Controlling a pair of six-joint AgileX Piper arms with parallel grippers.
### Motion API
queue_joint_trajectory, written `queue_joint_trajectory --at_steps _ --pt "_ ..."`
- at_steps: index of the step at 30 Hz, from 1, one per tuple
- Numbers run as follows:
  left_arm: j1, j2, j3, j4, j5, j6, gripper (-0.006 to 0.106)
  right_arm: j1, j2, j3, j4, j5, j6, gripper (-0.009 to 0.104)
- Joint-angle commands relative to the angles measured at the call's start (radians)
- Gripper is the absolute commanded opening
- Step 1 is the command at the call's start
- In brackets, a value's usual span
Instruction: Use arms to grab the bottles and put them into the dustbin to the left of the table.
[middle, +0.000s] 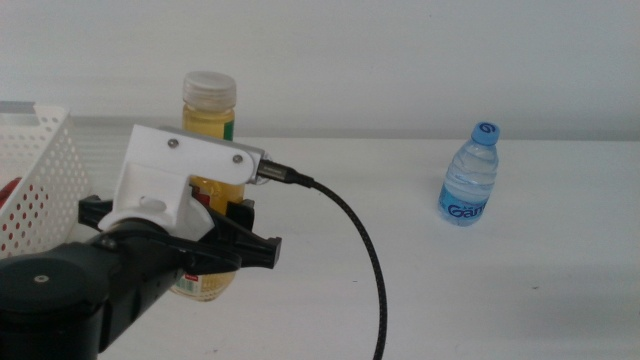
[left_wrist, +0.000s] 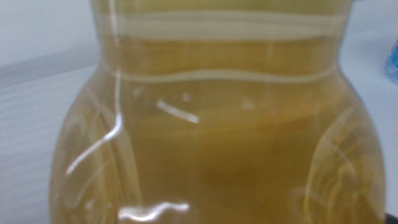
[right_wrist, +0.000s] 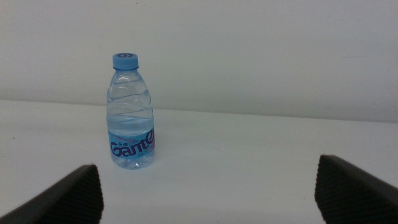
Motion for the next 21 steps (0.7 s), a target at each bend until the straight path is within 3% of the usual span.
queue_joint_trajectory --at_steps 1,4,6,12,17,21 --pt "-0.003 -0.019 -0.005 -0.021 0.003 0.009 -0.002 -0.008 -0.040 0.044 -0.008 -0.009 -0.008 0.091" --pt "-0.003 -0.019 -0.005 -0.021 0.040 0.009 -0.002 -0.008 -0.040 0.044 -0.008 -0.009 -0.008 0.091" --pt "-0.003 -0.019 -0.001 0.022 0.069 -0.003 -0.002 -0.008 -0.040 0.044 -0.008 -0.009 -0.008 0.091" --pt "-0.003 -0.019 0.023 0.412 0.152 -0.372 -0.002 -0.008 -0.040 0.044 -0.008 -0.009 -0.008 0.091" --pt "0.032 -0.019 0.025 0.594 0.208 -0.531 -0.002 -0.008 -0.040 0.044 -0.008 -0.009 -0.008 0.091" --pt "0.137 -0.019 0.012 0.835 0.419 -0.776 -0.002 -0.008 -0.040 0.044 -0.008 -0.009 -0.008 0.091"
